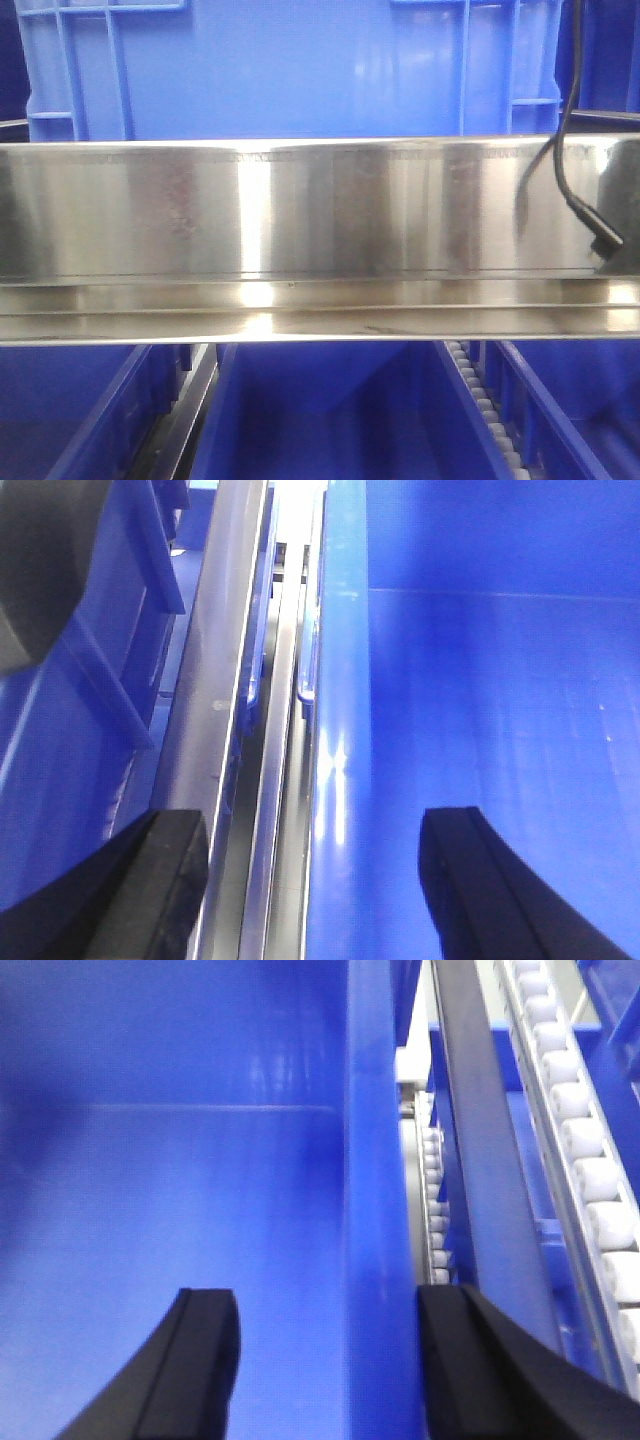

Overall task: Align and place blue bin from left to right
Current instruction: 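Close both grippers on the side walls of the blue bin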

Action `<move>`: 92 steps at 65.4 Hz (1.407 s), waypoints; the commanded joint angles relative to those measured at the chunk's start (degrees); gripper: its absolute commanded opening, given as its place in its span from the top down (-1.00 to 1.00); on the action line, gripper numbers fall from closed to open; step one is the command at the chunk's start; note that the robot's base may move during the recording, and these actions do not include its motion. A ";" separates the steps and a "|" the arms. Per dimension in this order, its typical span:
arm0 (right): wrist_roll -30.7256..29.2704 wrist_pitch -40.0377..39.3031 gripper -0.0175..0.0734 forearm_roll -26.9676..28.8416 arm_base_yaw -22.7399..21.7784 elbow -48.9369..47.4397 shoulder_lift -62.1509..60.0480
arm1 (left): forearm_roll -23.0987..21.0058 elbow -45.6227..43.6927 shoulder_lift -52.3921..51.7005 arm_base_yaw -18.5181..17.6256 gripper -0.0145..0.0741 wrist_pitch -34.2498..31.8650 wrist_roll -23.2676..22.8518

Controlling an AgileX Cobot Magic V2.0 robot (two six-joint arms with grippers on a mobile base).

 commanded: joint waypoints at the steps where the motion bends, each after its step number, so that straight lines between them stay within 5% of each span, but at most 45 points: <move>1: -0.57 -0.10 0.01 -0.68 0.04 -0.54 0.02 | 0.38 0.00 -0.40 -0.25 -0.14 -0.13 -0.37; 92: -0.57 -1.05 0.12 -2.20 0.04 -0.54 0.12 | 2.38 0.00 2.40 -0.25 -0.13 -0.30 -0.37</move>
